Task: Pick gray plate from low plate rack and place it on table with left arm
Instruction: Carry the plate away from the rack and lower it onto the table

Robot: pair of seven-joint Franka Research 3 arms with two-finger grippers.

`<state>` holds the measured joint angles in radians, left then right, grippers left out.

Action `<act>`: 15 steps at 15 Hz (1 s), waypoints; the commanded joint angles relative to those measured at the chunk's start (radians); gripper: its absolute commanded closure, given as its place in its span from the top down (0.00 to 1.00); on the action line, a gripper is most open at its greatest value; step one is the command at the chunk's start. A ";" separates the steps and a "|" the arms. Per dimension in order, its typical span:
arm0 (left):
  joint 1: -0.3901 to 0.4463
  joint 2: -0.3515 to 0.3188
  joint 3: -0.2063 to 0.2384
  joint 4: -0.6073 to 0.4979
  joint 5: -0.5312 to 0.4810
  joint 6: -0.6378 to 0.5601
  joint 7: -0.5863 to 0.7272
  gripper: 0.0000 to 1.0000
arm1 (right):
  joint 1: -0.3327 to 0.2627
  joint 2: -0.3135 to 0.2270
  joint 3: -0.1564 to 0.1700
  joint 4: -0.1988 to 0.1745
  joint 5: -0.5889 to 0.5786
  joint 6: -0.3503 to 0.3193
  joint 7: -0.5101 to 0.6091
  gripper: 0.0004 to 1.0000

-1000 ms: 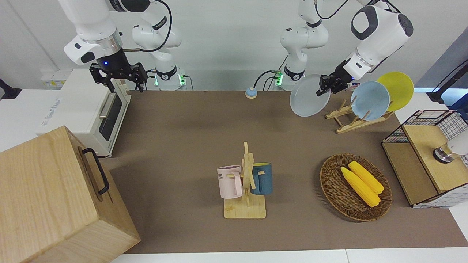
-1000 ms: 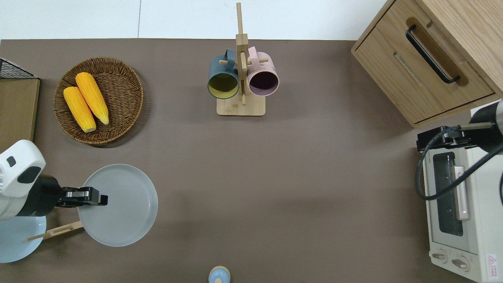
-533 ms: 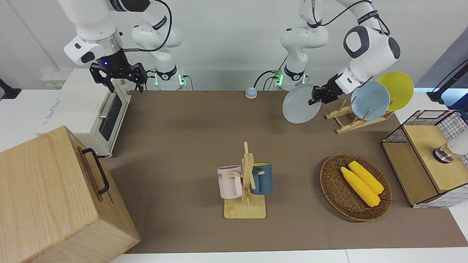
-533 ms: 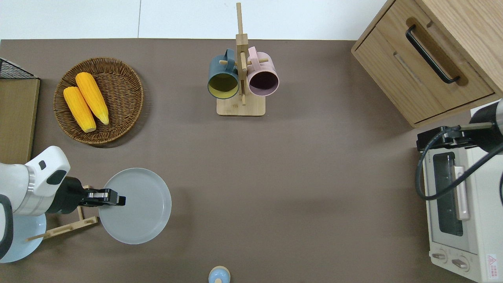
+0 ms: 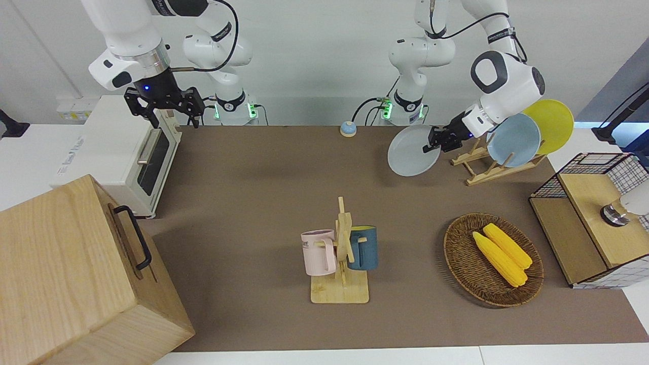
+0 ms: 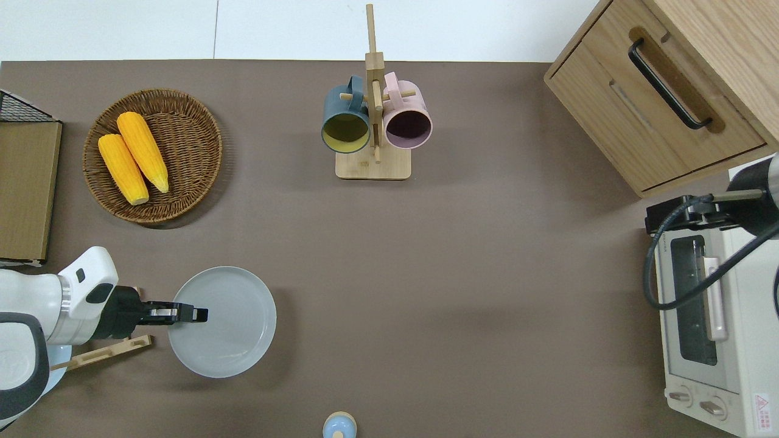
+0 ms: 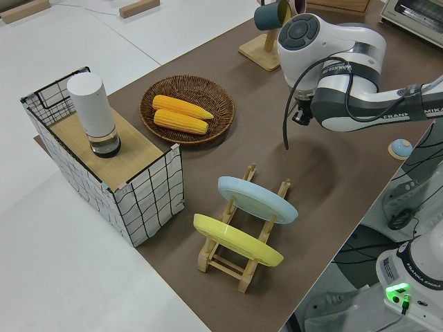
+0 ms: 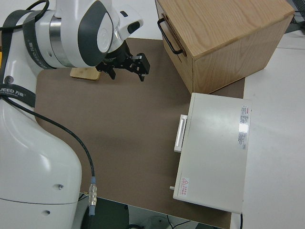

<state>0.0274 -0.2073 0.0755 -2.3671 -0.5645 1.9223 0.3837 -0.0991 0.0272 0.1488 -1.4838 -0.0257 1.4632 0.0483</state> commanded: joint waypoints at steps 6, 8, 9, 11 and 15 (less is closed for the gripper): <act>0.074 0.023 0.000 -0.155 -0.181 0.086 0.326 0.00 | -0.002 0.002 0.003 0.005 0.004 -0.006 0.004 0.98; 0.086 0.040 0.000 -0.169 -0.219 0.092 0.385 0.00 | -0.002 0.002 0.003 0.005 0.004 -0.006 0.004 0.98; 0.088 0.051 0.000 -0.173 -0.233 0.101 0.400 0.00 | -0.002 0.002 0.003 0.005 0.003 -0.006 0.004 0.98; 0.085 0.057 0.000 -0.176 -0.236 0.113 0.400 0.00 | -0.002 0.002 0.003 0.005 0.004 -0.006 0.004 0.98; 0.078 0.059 -0.002 -0.175 -0.236 0.118 0.400 0.16 | -0.002 0.002 0.003 0.005 0.003 -0.006 0.004 0.98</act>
<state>0.1103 -0.1441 0.0770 -2.5287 -0.7762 2.0150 0.7599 -0.0991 0.0272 0.1488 -1.4838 -0.0257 1.4632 0.0483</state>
